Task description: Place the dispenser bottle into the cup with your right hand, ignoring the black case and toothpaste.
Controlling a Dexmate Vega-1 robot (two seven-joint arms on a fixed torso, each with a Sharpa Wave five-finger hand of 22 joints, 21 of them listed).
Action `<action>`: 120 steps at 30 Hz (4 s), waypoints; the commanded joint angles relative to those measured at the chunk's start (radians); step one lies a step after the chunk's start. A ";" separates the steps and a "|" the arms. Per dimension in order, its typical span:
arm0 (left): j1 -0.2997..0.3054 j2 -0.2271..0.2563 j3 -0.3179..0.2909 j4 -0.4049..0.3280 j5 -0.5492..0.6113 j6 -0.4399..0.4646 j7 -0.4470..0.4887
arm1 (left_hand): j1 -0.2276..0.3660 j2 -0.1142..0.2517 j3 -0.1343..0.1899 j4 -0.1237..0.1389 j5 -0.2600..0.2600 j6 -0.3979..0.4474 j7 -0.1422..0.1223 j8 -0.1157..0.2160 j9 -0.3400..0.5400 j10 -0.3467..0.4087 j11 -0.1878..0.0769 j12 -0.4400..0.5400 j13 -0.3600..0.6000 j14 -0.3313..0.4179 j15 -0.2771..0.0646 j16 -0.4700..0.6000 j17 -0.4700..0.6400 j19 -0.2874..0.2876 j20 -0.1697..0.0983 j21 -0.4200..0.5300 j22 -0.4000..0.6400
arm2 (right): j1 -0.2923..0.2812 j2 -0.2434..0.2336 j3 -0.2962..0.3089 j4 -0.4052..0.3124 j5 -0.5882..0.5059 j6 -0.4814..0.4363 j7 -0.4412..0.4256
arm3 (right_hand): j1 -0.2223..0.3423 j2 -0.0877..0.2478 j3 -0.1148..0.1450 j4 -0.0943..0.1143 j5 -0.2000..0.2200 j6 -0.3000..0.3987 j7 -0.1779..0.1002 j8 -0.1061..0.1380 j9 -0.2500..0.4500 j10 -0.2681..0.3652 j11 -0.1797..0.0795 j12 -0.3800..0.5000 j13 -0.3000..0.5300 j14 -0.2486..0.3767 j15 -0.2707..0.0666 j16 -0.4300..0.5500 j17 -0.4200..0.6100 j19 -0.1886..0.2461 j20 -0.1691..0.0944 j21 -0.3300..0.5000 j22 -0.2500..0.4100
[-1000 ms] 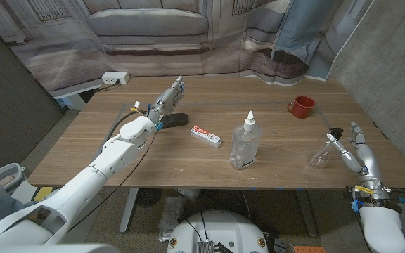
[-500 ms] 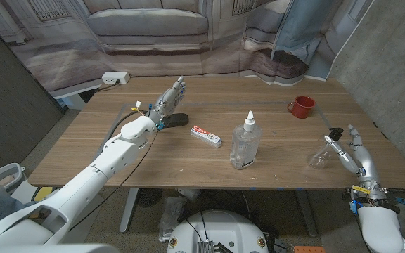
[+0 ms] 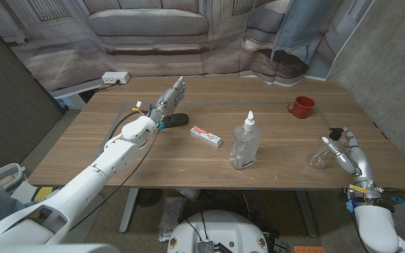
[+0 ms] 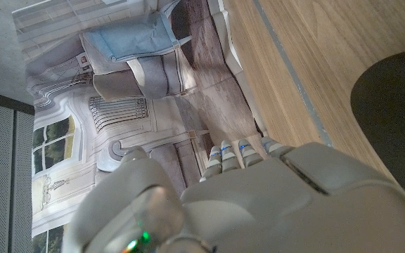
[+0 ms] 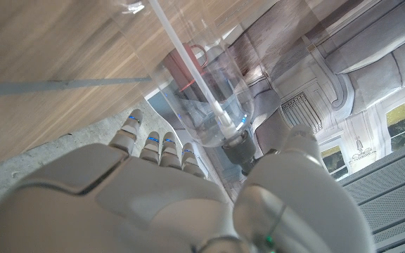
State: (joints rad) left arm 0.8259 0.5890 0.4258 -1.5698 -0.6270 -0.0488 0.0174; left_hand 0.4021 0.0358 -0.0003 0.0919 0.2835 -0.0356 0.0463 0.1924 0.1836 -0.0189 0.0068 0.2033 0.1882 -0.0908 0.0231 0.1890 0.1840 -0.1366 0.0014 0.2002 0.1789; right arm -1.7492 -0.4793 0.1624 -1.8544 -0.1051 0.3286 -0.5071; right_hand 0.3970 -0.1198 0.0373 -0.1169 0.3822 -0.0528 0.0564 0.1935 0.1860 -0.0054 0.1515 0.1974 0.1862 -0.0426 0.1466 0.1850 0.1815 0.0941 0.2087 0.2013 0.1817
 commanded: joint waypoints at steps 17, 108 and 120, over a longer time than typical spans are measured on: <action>-0.005 0.003 0.003 -0.006 -0.002 0.022 0.007 | 0.007 0.009 -0.010 0.003 -0.003 0.012 0.005 0.009 0.005 -0.001 0.002 0.004 0.003 -0.013 0.000 -0.002 0.001 -0.012 0.002 -0.002 0.006 | 0.065 -0.058 -0.076 0.058 0.046 -0.004 -0.026 | 0.004 -0.015 -0.014 -0.001 0.012 0.006 -0.026 0.007 0.003 0.013 -0.012 0.010 -0.001 0.021 -0.010 0.010 0.003 0.030 0.002 0.009 -0.001; -0.051 -0.004 0.001 0.084 -0.025 0.012 -0.065 | 0.013 0.019 -0.024 0.003 -0.003 0.022 0.000 0.009 0.006 0.010 -0.001 0.007 0.004 -0.014 -0.002 0.000 0.001 -0.019 0.011 0.002 0.006 | 0.110 -0.084 -0.148 -0.120 -0.104 -0.281 -0.238 | 0.523 0.186 0.089 -0.007 -0.071 0.642 -0.187 0.218 0.076 0.653 -0.266 0.249 0.046 0.889 -0.353 0.160 0.091 0.824 -0.386 0.258 0.029; -0.026 0.004 -0.014 0.075 -0.034 -0.004 -0.056 | 0.014 0.021 -0.025 0.002 -0.003 0.022 0.002 0.009 0.006 0.008 -0.001 0.006 0.005 -0.014 -0.002 0.000 0.001 -0.019 0.010 0.002 0.006 | 0.146 -0.107 -0.154 -0.141 -0.102 -0.310 -0.199 | 0.529 0.196 0.092 -0.006 -0.086 0.658 -0.183 0.230 0.084 0.691 -0.264 0.255 0.038 0.898 -0.357 0.156 0.096 0.819 -0.394 0.259 0.028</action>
State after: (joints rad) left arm 0.7807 0.5845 0.4240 -1.4856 -0.6542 -0.0423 -0.0463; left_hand 0.4153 0.0490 -0.0222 0.0922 0.2835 -0.0194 0.0409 0.1963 0.1836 -0.0097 0.0052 0.2034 0.1882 -0.1010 0.0234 0.1890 0.1836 -0.1475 0.0123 0.2002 0.1836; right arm -1.6288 -0.5652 0.0124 -1.9732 -0.2033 0.0486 -0.7380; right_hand 0.8585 -0.0256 0.1051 -0.1455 0.2983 0.4762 -0.0347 0.4163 0.2671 0.6706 -0.1091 0.4450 0.2230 0.8438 -0.1001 0.3464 0.2728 0.8727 -0.0667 0.4550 0.2084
